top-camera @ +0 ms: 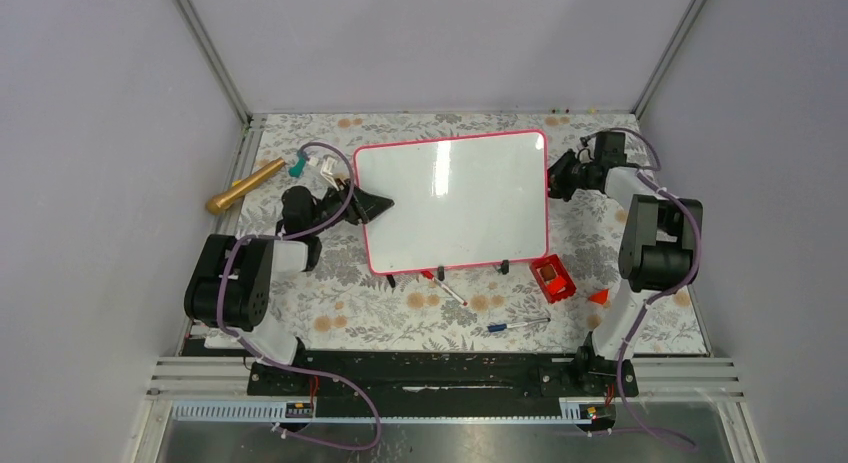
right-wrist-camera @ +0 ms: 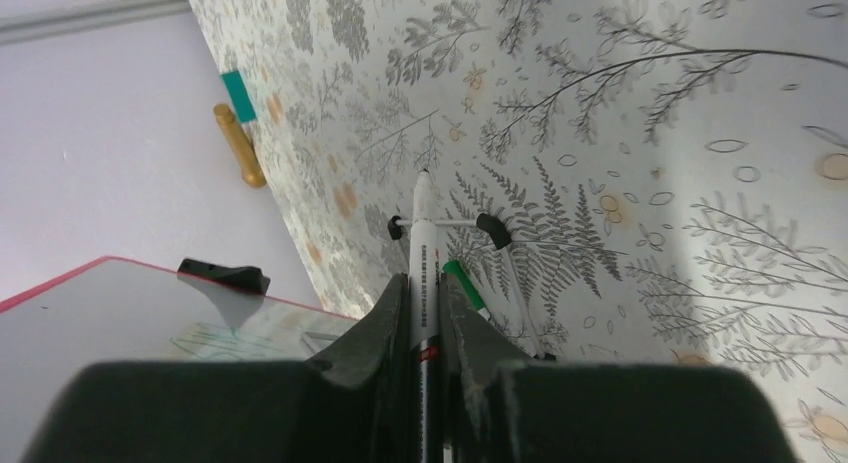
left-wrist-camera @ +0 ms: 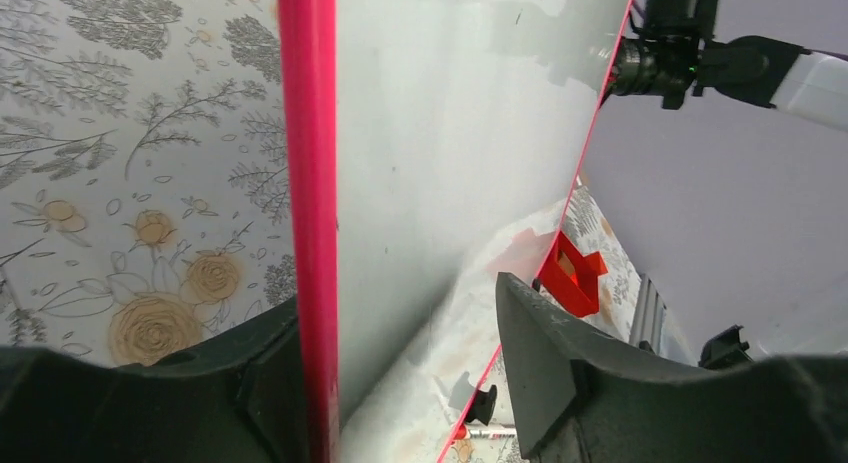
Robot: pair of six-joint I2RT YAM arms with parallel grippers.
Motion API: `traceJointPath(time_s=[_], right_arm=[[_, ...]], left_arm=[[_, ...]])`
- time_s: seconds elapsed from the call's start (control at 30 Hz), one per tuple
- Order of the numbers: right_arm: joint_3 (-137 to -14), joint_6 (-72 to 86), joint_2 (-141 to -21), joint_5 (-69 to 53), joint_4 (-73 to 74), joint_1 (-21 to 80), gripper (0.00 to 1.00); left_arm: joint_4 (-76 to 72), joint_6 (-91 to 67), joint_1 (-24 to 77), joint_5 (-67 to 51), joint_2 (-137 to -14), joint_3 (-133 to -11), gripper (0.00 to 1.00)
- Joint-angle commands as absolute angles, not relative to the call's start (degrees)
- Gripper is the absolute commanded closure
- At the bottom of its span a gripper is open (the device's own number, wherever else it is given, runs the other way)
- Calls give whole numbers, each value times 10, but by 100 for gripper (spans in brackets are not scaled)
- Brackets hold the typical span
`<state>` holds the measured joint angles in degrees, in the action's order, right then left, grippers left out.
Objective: Write a sentence on the whiteboard
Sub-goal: Move the whiteboard to the center of the board, then pick up the whiteboard from the whiteboard stand.
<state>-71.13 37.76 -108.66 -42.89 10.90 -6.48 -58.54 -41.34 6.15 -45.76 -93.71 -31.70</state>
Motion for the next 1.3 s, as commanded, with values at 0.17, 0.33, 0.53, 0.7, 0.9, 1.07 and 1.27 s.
traceJointPath(time_s=[0.17, 0.33, 0.53, 0.7, 0.9, 1.07, 1.27], right_arm=[[-723, 385, -992, -340, 156, -116, 100], [-726, 382, -953, -286, 171, -126, 100], [-695, 365, -861, -226, 178, -128, 100], [-655, 351, -784, -205, 187, -128, 100], [-604, 346, -685, -207, 189, -113, 100], [-609, 331, -643, -205, 219, -67, 100], [-623, 308, -603, -186, 239, 42, 100]], left_arm=[[-492, -374, 43, -371, -820, -305, 31], [-351, -346, 43, -305, -745, -315, 21], [-126, -324, 43, -187, -627, -363, 3], [46, -336, 39, -115, -595, -437, 1], [170, -299, -40, -206, -638, -535, 1], [123, -331, -75, -288, -642, -530, 1], [116, -331, -77, -263, -677, -525, 1]])
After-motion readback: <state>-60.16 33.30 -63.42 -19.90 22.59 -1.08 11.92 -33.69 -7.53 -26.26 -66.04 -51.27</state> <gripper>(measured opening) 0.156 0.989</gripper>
